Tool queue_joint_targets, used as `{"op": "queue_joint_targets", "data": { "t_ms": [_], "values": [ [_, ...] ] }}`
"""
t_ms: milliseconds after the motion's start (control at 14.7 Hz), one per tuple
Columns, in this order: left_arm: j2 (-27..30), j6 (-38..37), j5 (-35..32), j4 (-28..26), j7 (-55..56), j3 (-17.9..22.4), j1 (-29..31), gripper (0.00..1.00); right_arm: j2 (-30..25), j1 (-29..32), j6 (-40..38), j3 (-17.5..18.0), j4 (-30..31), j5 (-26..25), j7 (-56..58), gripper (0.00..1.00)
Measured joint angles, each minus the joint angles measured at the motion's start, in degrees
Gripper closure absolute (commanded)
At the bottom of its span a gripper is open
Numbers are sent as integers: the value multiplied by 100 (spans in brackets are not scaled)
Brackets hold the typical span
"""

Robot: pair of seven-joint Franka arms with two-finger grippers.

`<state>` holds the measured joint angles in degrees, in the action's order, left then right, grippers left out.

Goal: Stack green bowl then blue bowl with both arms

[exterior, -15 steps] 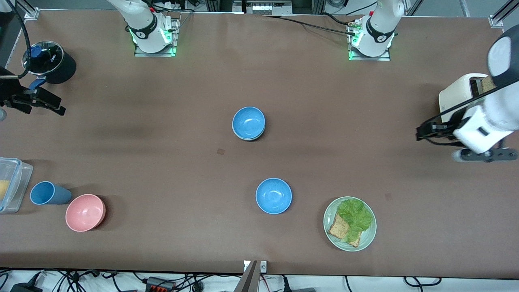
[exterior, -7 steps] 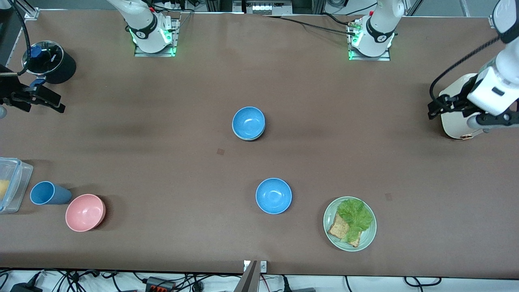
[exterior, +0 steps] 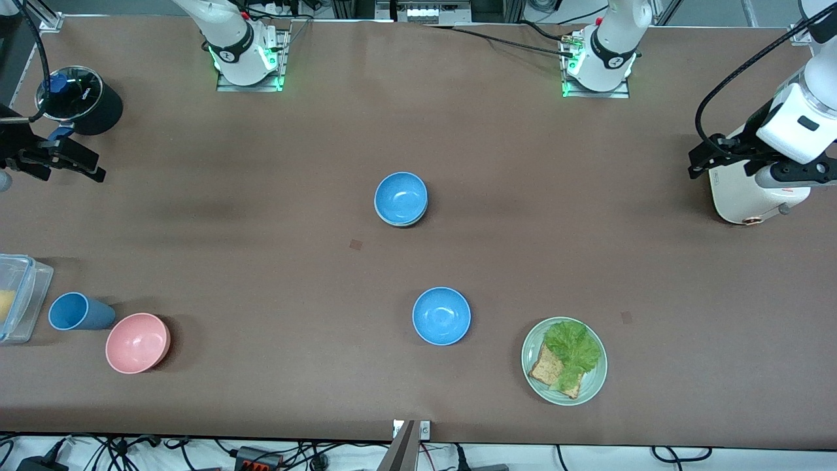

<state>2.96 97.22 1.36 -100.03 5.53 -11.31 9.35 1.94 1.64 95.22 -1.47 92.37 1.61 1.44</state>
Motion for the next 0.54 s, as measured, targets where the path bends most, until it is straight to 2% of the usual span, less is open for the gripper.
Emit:
{"op": "queue_joint_targets", "data": {
  "t_ms": [544],
  "values": [
    [0, -305, 45, 27, 3, -69, -40, 0, -5, 0, 29, 0, 21, -1, 0, 0]
  ]
}}
